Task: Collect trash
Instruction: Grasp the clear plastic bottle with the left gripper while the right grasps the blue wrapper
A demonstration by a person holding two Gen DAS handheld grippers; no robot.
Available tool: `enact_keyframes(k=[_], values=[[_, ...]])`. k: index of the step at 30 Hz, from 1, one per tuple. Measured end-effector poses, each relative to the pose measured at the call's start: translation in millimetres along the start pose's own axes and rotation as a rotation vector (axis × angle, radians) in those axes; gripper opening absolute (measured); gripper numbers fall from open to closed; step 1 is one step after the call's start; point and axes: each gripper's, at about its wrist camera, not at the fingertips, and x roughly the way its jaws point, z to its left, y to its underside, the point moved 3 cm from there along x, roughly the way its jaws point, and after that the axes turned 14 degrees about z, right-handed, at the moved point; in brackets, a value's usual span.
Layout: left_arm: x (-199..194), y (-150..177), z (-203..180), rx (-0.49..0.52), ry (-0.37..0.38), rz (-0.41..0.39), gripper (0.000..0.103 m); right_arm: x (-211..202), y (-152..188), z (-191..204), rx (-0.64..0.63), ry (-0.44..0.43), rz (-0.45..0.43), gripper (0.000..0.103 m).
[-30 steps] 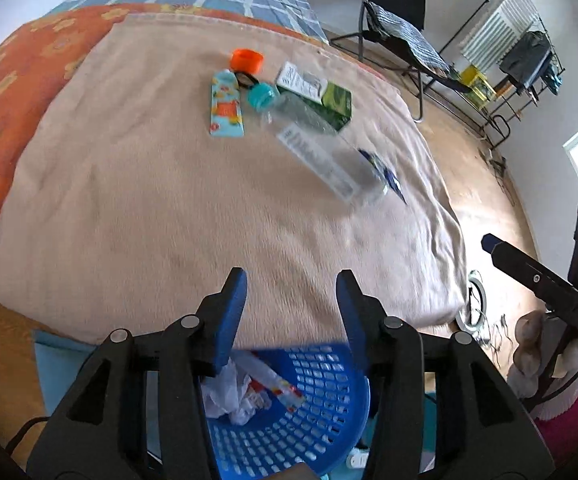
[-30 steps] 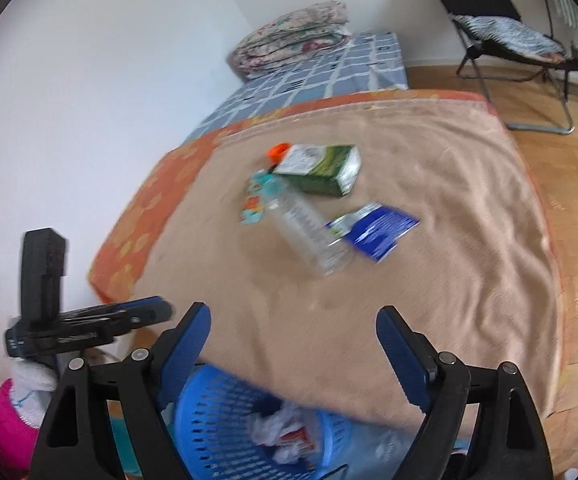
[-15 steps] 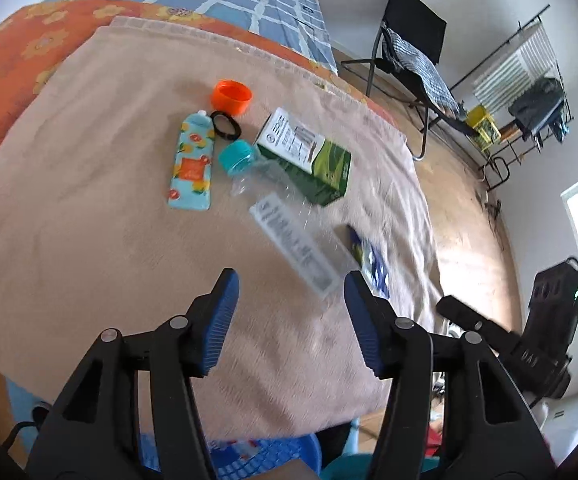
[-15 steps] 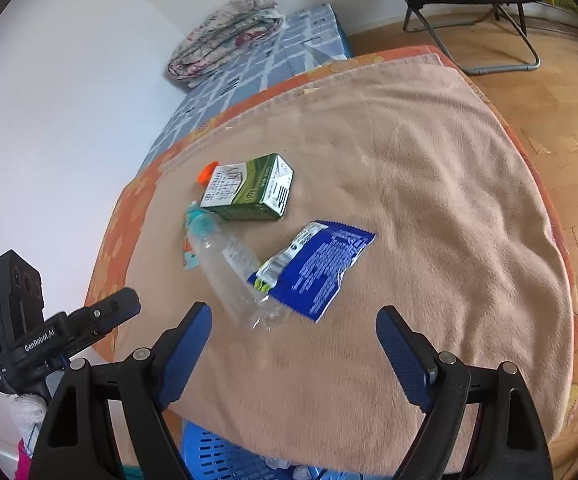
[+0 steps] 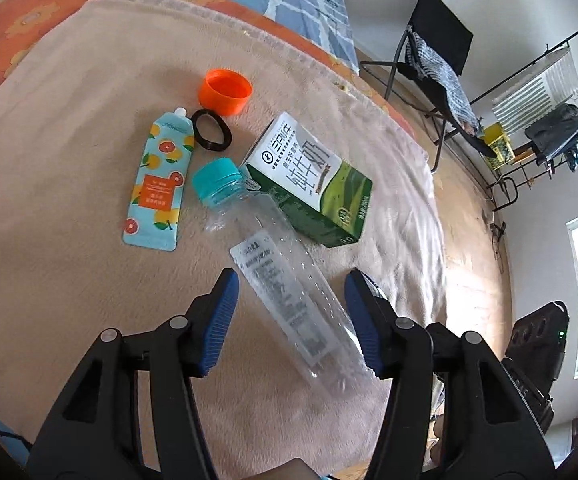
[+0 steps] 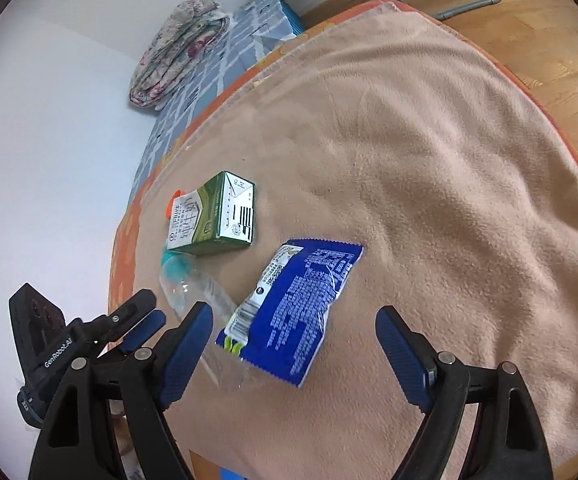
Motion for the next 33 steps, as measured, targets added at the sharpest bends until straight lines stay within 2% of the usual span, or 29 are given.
enact_keyframes(k=[8, 10, 14, 17, 21, 24, 28, 33], values=[[19, -10, 0, -0.016, -0.011, 0.021, 0.057, 25, -13, -5, 0.056, -0.021, 0.026, 0.084], [25, -11, -1, -0.017, -0.025, 0.027, 0.057, 30, -15, -8, 0.083, -0.04, 0.032, 0.08], [34, -12, -5, -0.017, -0.034, 0.031, 0.064, 37, -18, -9, 0.097, -0.042, 0.037, 0.072], [39, -12, -10, 0.002, -0.052, 0.025, 0.065, 38, -19, -8, 0.088, -0.04, 0.033, 0.06], [47, -11, -13, 0.012, -0.053, 0.017, 0.067, 39, -18, -9, 0.082, -0.038, 0.027, 0.056], [51, -9, -11, 0.002, -0.019, 0.034, 0.067, 38, -17, -9, 0.085, -0.048, 0.024, 0.055], [51, -6, -13, 0.017, -0.019, 0.015, 0.066, 35, -15, -5, 0.076, -0.063, 0.019, 0.053], [45, -3, -10, 0.028, -0.01, 0.016, 0.066, 22, -13, 1, 0.035, -0.036, -0.014, 0.05]])
